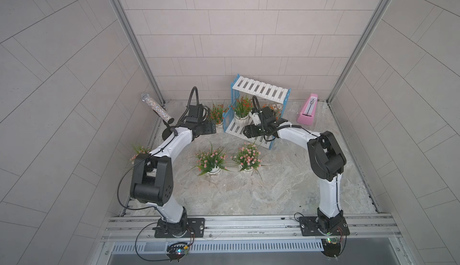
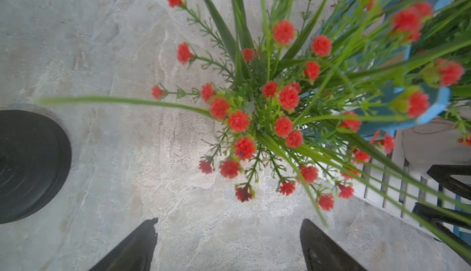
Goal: Place the baby's breath potted plants on the rack by color
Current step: Place the baby's breath potted plant on the rack, then pick up the baby's breath potted plant from the center of the board.
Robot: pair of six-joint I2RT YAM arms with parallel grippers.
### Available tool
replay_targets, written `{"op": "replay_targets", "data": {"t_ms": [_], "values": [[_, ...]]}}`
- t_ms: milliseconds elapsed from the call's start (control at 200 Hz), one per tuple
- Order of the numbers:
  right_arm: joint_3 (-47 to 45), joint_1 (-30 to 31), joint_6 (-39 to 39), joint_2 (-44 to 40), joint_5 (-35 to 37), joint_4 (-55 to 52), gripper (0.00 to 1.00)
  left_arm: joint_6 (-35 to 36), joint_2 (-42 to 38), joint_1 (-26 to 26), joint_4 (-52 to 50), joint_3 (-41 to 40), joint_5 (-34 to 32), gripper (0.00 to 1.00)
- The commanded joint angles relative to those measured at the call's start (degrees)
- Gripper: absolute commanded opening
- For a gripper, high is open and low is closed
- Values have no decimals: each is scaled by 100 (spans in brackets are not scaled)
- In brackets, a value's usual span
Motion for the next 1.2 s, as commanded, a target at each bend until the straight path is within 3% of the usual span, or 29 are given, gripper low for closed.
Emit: {"op": "replay_targets", "data": {"t_ms": [0, 50, 75, 290, 535, 795, 1196], "values": [[-336, -18, 93, -727, -821, 298, 89, 443, 241, 31, 150, 6, 337, 92], [-534, -18, 203, -1041, -1178, 502, 92, 561, 369, 47, 194, 8, 542, 92], [-642, -18, 263, -1199, -1385, 623, 100, 618, 441, 44, 225, 20, 607, 92], [-1418, 7, 747, -2653, -2318, 1504, 99, 786, 960, 48, 299, 294, 743, 93], [-2023, 22, 711, -3970, -2452, 1677, 99, 769, 1332, 41, 368, 544, 801, 93], [-2269, 23, 580, -4525, -2400, 1689, 99, 763, 1542, 40, 350, 802, 760, 93], [-2496, 25, 597, -4609, -2374, 1767, 99, 687, 1988, 22, -80, 1672, 650, 93]]}}
